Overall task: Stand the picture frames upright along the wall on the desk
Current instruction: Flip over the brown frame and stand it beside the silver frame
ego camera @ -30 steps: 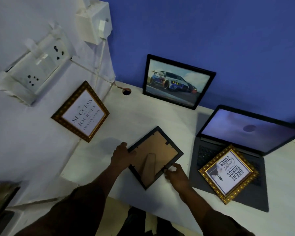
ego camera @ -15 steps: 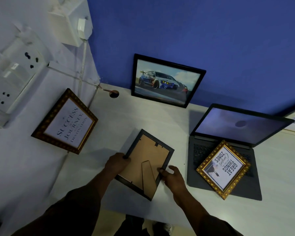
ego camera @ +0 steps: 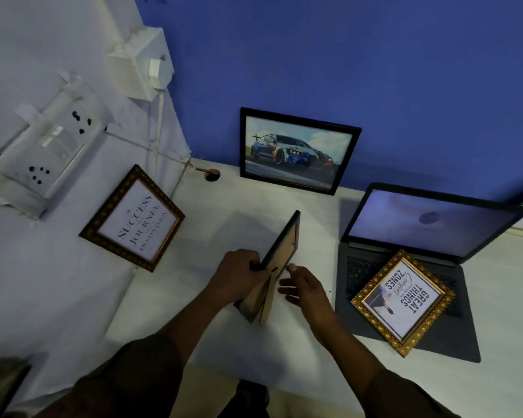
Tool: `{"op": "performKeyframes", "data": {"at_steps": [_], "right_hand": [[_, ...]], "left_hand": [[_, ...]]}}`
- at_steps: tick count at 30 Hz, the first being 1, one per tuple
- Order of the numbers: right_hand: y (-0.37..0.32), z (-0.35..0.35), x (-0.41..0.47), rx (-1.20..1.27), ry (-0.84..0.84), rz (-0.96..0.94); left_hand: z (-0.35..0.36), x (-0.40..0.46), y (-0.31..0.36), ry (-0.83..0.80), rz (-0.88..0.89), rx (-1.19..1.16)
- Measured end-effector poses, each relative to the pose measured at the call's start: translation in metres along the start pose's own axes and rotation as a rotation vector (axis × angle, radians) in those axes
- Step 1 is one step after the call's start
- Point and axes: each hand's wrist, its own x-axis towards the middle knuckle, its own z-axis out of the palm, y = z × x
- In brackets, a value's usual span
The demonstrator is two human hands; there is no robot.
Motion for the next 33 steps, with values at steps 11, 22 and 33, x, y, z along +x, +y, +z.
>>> {"op": "performKeyframes", "data": {"at_steps": [11,22,33], "right_hand": [[0.014,-0.122,-0.102,0.032,0.098,-0.274],[0.019,-0.331,-0.187,0.196,0.416,-0.435],[0.012,-0.452,-0.185,0.255,0.566,-0.385]], "left_hand": [[0.146,-0.109,0.132,0.133,0.349,0.544],[0.226,-0.090,0.210,0.094,-0.135,-0.342],[0.294,-0.024,0.320,-0.732,-0.308,-1.030]]}}
